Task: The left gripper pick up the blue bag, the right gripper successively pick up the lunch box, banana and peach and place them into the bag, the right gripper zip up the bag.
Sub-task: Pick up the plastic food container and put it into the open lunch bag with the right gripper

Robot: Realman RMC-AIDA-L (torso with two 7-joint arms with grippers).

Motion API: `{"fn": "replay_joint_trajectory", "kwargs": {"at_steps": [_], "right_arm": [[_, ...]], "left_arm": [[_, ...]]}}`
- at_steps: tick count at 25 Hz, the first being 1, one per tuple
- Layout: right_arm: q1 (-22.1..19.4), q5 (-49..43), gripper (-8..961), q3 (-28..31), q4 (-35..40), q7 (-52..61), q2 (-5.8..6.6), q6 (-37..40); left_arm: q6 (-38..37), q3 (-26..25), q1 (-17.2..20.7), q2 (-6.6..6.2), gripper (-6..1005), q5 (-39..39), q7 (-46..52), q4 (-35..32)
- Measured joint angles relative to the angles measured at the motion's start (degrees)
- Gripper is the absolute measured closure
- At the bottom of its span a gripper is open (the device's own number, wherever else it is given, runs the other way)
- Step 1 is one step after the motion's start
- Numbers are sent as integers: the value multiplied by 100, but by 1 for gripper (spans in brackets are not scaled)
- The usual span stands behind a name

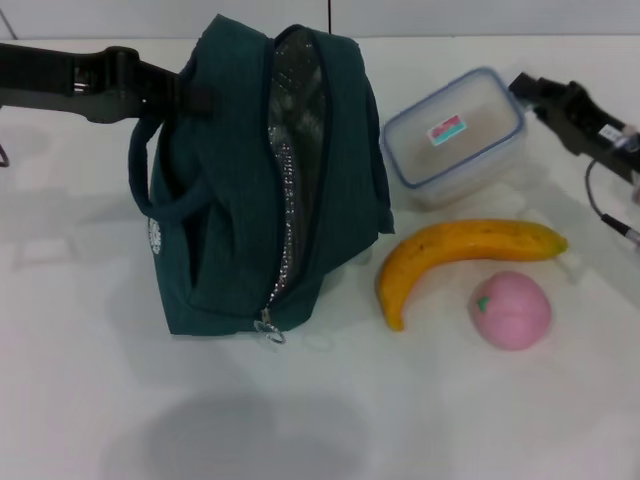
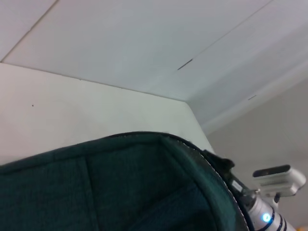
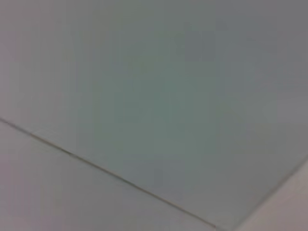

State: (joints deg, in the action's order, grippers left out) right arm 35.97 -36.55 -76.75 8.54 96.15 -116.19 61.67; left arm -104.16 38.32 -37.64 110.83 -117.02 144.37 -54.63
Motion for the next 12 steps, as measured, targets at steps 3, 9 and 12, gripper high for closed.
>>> {"fn": "replay_joint_trajectory", "kwargs": {"at_steps": [3,9,12], "right_arm": [[-152,295,853,2,44,-142,3,348],[-385,784,855,24,55,-200,48,1172],[-509,1010,856,83,65,-152,66,1627]], "left_arm": [[-2,0,4,0,960,-2,3,4],[-5,0,12,-18,960,-6,11,216],[-7,0,12,-19,960,-6,6,286]]}}
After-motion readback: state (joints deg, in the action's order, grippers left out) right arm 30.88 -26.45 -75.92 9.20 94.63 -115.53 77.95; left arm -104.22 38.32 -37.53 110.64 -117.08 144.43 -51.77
